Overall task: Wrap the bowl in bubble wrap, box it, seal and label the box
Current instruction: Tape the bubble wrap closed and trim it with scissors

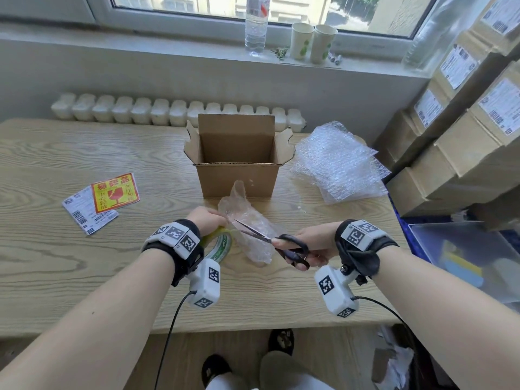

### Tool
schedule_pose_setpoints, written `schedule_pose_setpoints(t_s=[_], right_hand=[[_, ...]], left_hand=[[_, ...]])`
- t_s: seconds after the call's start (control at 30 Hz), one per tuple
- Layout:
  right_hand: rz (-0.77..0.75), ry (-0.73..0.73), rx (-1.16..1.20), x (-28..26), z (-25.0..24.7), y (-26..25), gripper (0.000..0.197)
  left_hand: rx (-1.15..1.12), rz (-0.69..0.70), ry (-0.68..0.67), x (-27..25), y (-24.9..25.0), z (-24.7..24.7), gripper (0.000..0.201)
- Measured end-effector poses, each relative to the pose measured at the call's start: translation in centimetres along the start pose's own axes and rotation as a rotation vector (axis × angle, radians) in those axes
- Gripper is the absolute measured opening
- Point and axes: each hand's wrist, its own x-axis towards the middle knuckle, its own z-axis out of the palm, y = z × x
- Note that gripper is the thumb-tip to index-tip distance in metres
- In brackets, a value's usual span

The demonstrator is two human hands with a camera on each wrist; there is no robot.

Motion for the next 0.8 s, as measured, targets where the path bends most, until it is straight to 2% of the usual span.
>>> schedule_pose_setpoints(t_s=[0.1,0.17,0.43,0.6,0.8], right_hand=[[0.042,-0.026,-0.023,0.0,0.1,-0.2,0.053],[0.052,0.015,-0.022,0.2,0.4,-0.5,0.053],[0.008,0.027,0.019,1.6,1.0,-2.0,0.055],[-0.009,-0.007,0.070,1.3,0.7,-2.5,0.051],[0.005,-0.006,-0.017,1.4,0.5,-3.0,0.056]], left_hand=[[-0.032,0.001,-0.004,0.4,-0.3,-0.2,0.026],[-0.055,0.001,0.004,0.6,-0.5,-0.2,0.026],[-0.036,-0.033,0.032,0.8,-0.8,-0.6,0.029],[-0.061,-0.040,0.047,1.1,-1.0,-0.8,0.023],[-0.048,-0.062,0.035,1.5,-1.0,-1.0,0.039]])
